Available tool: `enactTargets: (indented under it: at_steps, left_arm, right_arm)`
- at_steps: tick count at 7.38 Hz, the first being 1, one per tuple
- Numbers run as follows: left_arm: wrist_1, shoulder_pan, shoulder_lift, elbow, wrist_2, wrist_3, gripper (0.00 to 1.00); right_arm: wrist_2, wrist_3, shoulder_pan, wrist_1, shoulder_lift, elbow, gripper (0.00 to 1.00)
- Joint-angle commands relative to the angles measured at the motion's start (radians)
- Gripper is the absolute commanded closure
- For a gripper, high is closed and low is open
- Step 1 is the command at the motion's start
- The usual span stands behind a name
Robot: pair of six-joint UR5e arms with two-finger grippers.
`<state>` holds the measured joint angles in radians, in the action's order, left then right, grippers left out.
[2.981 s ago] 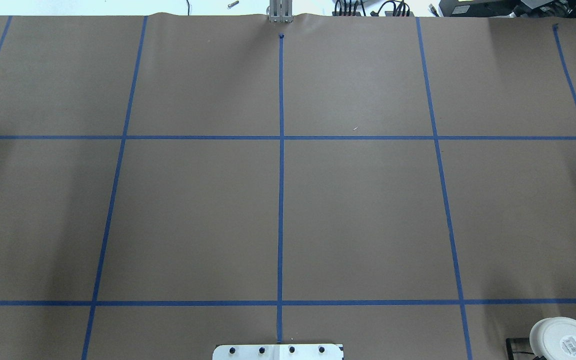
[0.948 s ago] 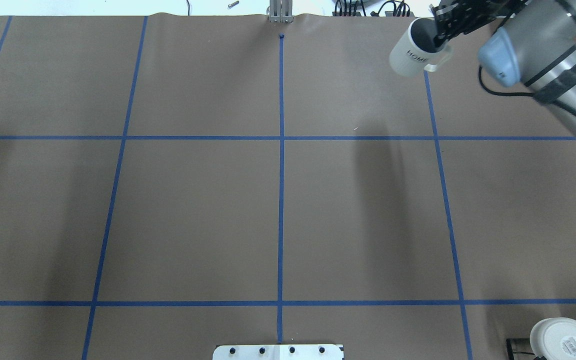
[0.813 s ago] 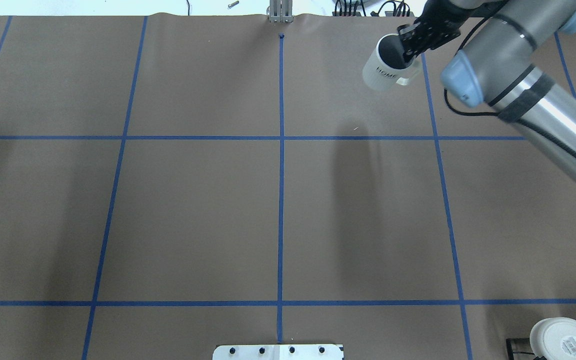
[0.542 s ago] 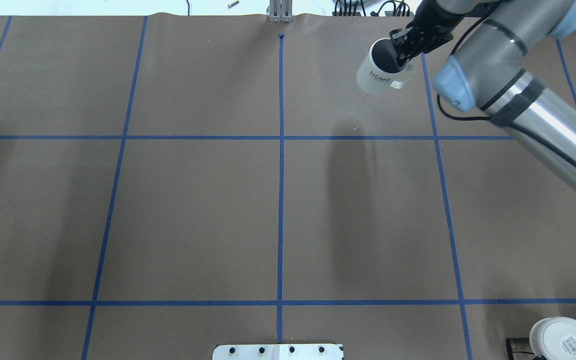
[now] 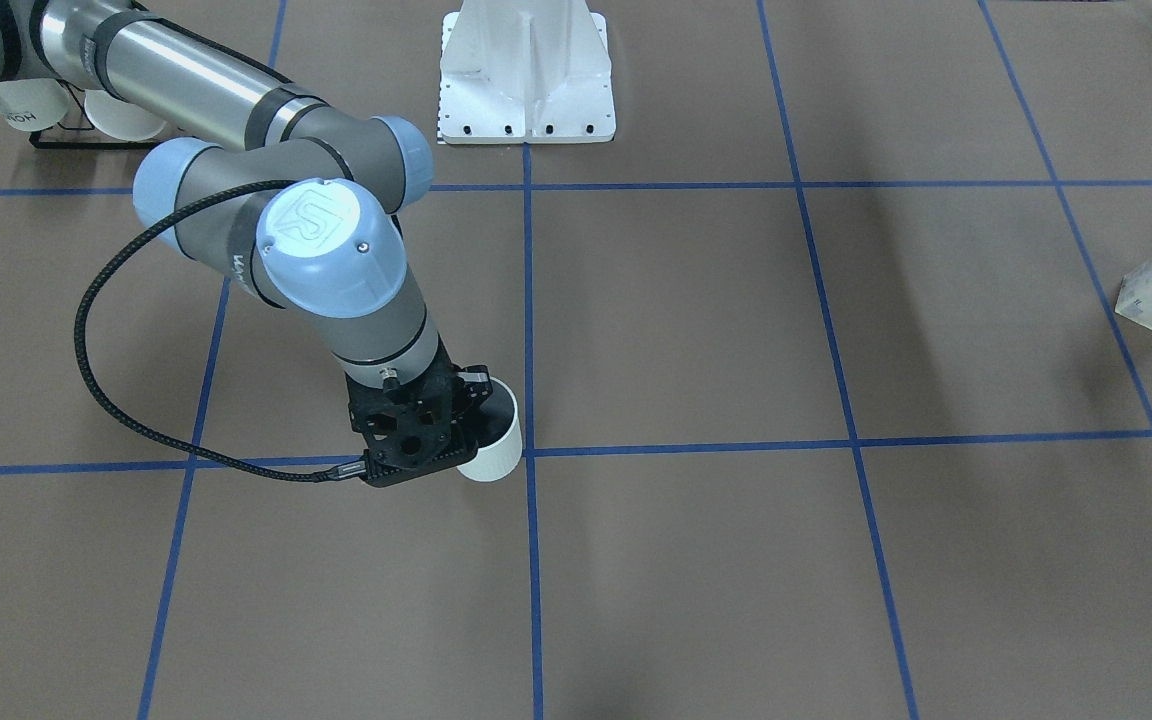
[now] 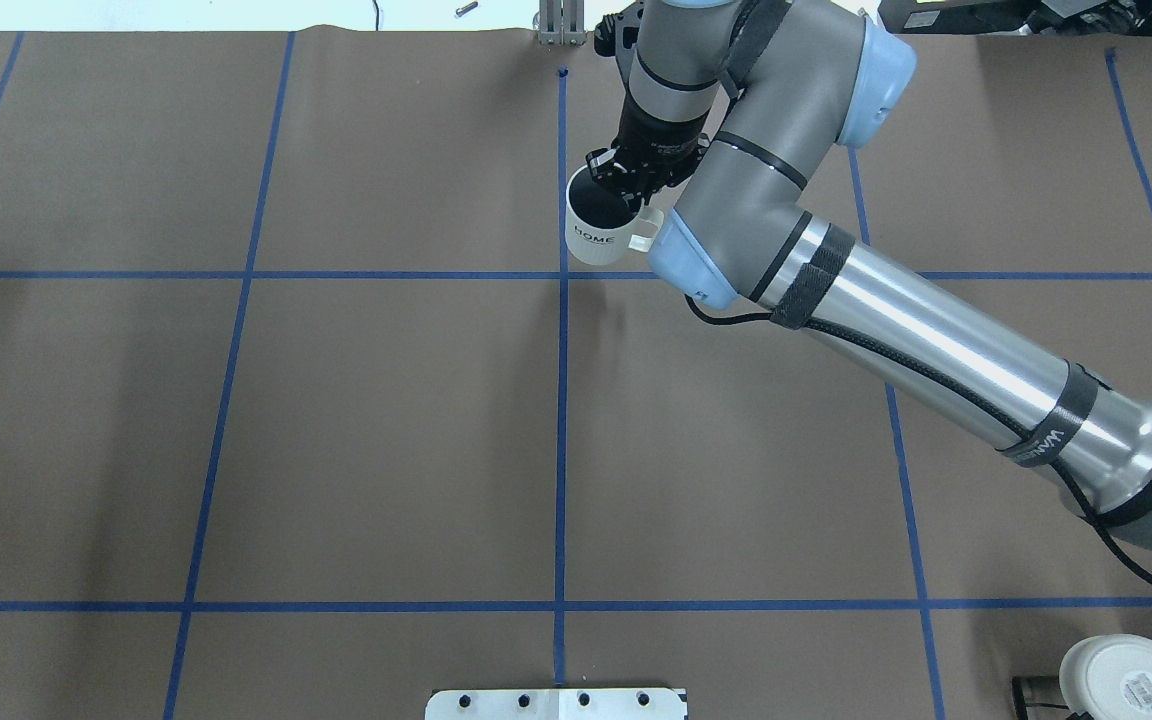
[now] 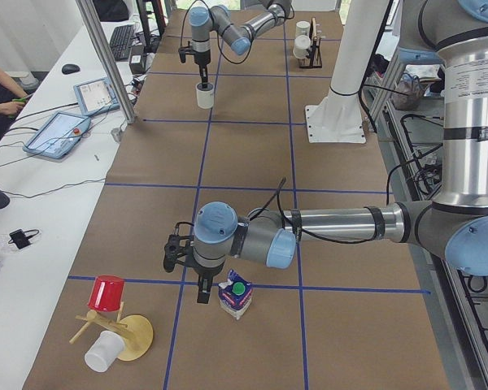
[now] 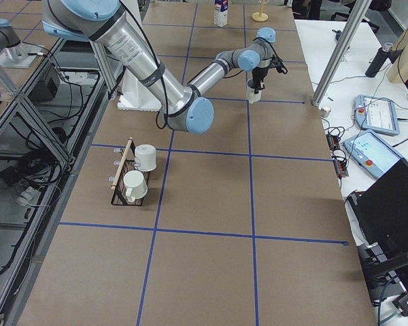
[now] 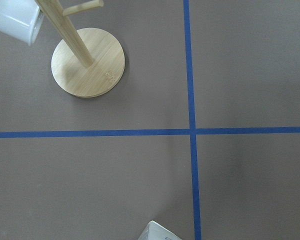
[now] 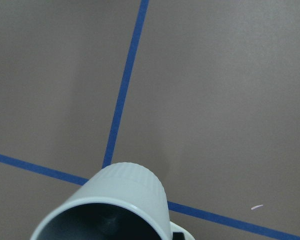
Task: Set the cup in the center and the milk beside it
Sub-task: 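Carry the white mug with the right gripper toward the table center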
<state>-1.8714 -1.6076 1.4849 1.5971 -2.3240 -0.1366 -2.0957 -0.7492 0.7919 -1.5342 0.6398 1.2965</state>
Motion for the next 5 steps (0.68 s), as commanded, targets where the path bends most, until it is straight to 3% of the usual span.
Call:
enactTargets:
  at_steps: [1, 4, 5]
  left_arm:
    - [-0.014, 0.0, 0.003, -0.017, 0.0, 0.0, 0.01]
    - [-0.049, 0.0, 0.005, -0.04, 0.0, 0.0, 0.01]
    - [-0.049, 0.0, 0.005, -0.037, 0.0, 0.0, 0.01]
  right_arm:
    - [0.04, 0.004, -0.035, 0.002, -0.008, -0.035, 1.0]
    - [0.051, -0.002, -0.049, 0.003, -0.008, -0.06, 1.0]
    - [0.051, -0.005, -0.049, 0.006, -0.009, -0.063, 0.87]
